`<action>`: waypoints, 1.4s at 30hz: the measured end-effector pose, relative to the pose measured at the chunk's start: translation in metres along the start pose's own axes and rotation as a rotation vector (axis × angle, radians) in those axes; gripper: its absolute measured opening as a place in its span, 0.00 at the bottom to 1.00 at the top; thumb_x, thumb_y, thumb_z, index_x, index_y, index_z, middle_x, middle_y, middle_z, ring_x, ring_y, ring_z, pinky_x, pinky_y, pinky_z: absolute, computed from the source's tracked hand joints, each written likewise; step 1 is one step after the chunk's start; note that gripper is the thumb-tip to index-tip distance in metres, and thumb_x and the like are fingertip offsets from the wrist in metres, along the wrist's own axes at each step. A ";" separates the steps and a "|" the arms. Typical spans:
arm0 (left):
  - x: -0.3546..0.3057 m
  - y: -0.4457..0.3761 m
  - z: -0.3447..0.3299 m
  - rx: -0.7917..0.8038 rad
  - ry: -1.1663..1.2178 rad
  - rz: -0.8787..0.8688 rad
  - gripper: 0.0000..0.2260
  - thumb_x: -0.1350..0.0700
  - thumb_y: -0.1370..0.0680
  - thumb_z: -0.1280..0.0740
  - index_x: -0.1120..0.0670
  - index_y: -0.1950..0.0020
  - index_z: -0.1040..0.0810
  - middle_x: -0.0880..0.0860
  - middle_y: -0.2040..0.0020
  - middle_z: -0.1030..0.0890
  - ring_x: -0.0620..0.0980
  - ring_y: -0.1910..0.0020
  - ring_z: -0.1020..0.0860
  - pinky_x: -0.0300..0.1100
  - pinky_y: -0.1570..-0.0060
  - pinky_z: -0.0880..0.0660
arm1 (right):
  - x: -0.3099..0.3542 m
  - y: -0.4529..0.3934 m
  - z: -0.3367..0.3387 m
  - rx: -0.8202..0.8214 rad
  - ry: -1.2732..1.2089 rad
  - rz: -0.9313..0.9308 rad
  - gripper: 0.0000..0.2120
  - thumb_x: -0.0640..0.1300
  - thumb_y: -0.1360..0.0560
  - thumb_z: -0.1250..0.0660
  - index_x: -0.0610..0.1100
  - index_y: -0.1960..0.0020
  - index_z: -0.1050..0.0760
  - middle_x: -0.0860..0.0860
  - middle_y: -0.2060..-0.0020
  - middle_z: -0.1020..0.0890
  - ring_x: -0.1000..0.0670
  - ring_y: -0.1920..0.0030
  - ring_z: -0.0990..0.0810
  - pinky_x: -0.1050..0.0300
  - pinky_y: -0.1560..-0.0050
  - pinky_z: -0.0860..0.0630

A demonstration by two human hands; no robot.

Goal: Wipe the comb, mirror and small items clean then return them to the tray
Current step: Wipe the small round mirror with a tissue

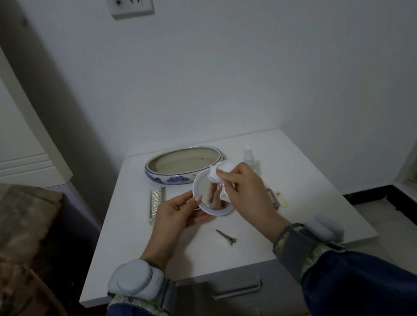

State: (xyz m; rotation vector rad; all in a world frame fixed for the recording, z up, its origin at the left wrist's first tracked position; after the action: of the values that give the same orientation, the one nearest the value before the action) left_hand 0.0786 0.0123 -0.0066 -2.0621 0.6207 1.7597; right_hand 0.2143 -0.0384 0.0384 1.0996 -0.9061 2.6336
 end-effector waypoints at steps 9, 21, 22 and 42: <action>-0.006 0.002 0.008 -0.110 0.074 -0.032 0.09 0.61 0.22 0.37 0.56 0.43 0.21 0.55 0.56 0.15 0.52 0.57 0.16 0.39 0.59 0.20 | 0.016 0.009 -0.014 0.154 -0.063 0.159 0.12 0.35 0.25 0.36 0.41 0.43 0.21 0.52 0.61 0.31 0.53 0.60 0.29 0.73 0.58 0.34; -0.004 -0.001 0.008 -0.137 0.126 -0.015 0.13 0.62 0.22 0.37 0.63 0.39 0.24 0.56 0.58 0.15 0.52 0.60 0.16 0.39 0.60 0.20 | -0.001 -0.001 -0.001 0.035 -0.005 0.000 0.14 0.34 0.24 0.37 0.39 0.40 0.23 0.50 0.57 0.30 0.53 0.56 0.28 0.68 0.55 0.33; -0.004 0.000 0.008 -0.135 0.133 -0.018 0.12 0.62 0.22 0.37 0.63 0.39 0.24 0.55 0.59 0.15 0.51 0.60 0.16 0.38 0.60 0.20 | -0.002 -0.001 0.001 0.025 -0.002 -0.005 0.14 0.34 0.24 0.37 0.38 0.40 0.23 0.49 0.57 0.30 0.53 0.55 0.28 0.68 0.54 0.34; -0.007 0.001 0.014 -0.195 0.151 -0.039 0.10 0.62 0.21 0.38 0.59 0.41 0.23 0.55 0.59 0.15 0.50 0.61 0.16 0.38 0.60 0.20 | 0.005 0.002 -0.002 0.047 -0.014 0.059 0.13 0.33 0.25 0.37 0.39 0.42 0.22 0.49 0.60 0.31 0.53 0.59 0.28 0.67 0.56 0.32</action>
State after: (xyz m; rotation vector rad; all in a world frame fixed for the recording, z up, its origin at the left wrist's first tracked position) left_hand 0.0657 0.0190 -0.0019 -2.3394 0.4626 1.7139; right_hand 0.2090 -0.0398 0.0397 1.1199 -0.8971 2.7111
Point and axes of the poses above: each hand's wrist, its own y-axis away from the middle knuckle, its own z-axis out of the back of the hand, x = y × z, the point moved 8 cm from there along -y, towards the middle knuckle
